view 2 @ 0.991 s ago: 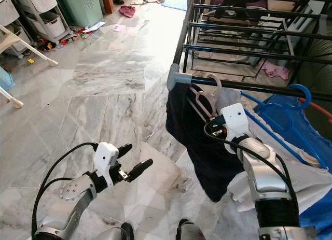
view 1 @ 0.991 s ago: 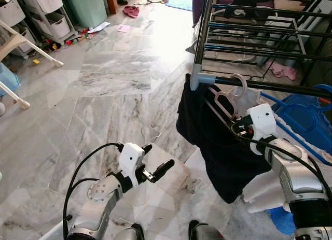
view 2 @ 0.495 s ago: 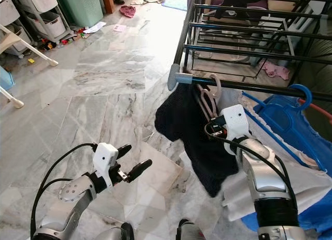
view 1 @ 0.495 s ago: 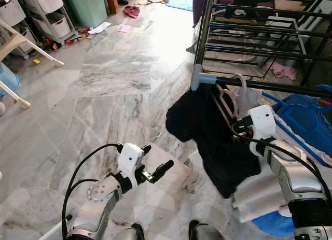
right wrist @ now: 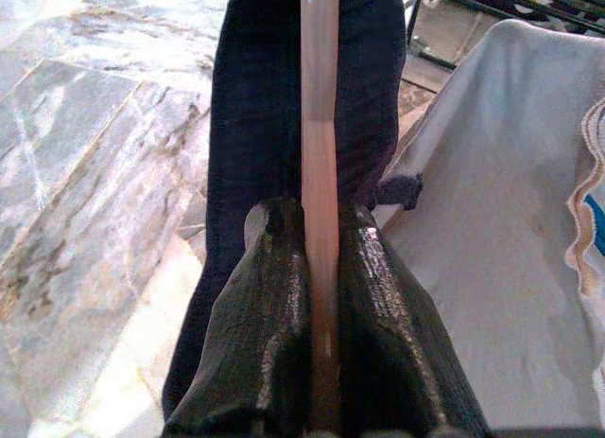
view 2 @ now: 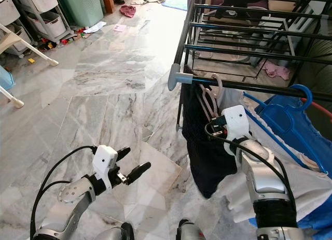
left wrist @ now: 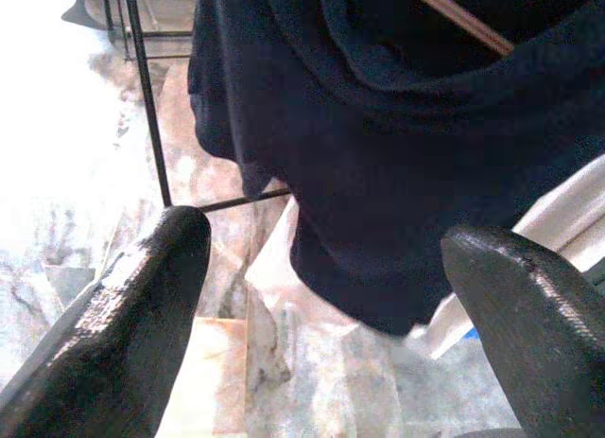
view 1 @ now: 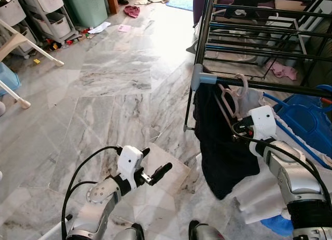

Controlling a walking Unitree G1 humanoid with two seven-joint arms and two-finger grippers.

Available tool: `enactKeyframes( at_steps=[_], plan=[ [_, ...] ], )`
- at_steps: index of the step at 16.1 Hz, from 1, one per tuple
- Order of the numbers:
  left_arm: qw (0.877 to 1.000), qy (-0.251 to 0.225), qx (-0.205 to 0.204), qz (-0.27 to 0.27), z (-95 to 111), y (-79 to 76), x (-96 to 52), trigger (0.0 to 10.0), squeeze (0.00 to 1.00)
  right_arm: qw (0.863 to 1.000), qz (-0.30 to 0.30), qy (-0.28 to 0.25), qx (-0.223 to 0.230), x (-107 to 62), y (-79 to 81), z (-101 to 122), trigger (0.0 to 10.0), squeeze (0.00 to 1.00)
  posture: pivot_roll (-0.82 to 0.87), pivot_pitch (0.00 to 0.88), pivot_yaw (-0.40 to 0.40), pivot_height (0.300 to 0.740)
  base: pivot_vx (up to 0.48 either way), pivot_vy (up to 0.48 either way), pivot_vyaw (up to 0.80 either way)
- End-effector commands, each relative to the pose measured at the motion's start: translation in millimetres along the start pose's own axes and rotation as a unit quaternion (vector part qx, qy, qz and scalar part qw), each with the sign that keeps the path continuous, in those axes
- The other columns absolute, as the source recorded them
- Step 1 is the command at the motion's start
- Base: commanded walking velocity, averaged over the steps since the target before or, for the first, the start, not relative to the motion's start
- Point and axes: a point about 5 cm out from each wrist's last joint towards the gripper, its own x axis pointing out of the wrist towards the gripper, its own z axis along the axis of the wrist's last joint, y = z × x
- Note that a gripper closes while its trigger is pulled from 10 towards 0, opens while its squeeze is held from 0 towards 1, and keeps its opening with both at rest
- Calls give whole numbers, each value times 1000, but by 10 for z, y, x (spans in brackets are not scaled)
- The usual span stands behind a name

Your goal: Hang hanger

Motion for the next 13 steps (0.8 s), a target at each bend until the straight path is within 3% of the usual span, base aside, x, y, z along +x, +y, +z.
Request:
enactKeyframes(
  at_steps=[1,3,7,12,13],
  plan=[
    [1000,13,6,1,-67,1,-24,10000,0,999,-20,-39,5,-41,-26,99,0,0,-143,195,59,740,0,0,0],
    [1000,14,12,12,-84,17,-20,10000,0,994,-49,-95,3,-112,-21,229,0,0,-143,193,60,740,0,0,0],
    [999,15,21,25,-108,57,-11,10000,0,984,-107,-141,2,-285,48,195,0,0,-152,191,69,740,0,0,0],
    [999,15,23,27,-109,61,-10,10000,0,983,-110,-146,4,-309,72,185,0,0,-155,191,69,740,0,0,0],
    [998,25,38,47,-130,101,1,10000,0,987,-90,-133,-28,-543,335,-67,10000,0,-171,185,73,740,0,0,0]
  ],
)
